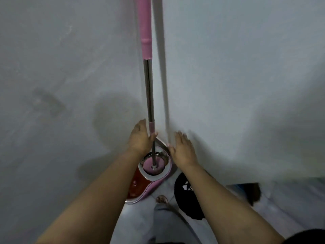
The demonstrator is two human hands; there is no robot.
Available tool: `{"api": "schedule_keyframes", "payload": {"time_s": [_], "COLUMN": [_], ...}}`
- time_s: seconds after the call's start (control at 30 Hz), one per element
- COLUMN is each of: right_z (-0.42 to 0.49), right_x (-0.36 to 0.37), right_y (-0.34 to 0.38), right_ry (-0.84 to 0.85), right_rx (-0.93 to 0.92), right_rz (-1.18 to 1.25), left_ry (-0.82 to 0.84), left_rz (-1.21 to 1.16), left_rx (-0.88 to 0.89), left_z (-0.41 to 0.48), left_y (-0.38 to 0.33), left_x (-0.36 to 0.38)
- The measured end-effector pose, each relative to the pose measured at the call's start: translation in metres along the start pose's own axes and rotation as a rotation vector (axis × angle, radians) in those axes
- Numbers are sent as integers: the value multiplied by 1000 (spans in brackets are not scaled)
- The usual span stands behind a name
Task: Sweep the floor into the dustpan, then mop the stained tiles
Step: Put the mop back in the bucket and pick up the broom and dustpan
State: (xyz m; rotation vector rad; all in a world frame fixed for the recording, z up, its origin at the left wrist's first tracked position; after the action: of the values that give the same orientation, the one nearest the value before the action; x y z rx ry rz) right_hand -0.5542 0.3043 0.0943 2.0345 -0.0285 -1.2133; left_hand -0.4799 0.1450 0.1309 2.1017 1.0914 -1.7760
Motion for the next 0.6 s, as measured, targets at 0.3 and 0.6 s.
{"api": "schedule_keyframes", "payload": {"time_s": [0.3, 0.6], "right_z": [-206, -337], "right_x": [-16, -71], "right_y": [-119, -237], "right_ry": [-72, -222], "right_rx": [254, 558], "right_rz": [-160, -86], "left_ry": [127, 194], "left_rz": [516, 621], "left_rx": [411, 760], "left_z": [-154, -237], "left_y": [-57, -198], "left_x": [104, 171]}}
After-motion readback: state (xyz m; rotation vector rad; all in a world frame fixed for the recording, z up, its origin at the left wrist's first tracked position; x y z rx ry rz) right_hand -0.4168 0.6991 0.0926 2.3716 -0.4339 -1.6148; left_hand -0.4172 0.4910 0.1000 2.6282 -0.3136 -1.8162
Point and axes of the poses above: each hand's wrist, its own z-axis towards the middle knuckle, its own x-axis out of the palm, y = z × x, the point moved 3 cm from there along z, towards the middle knuckle, and after that the axes turned 13 degrees about z, right-handed, at the moved point
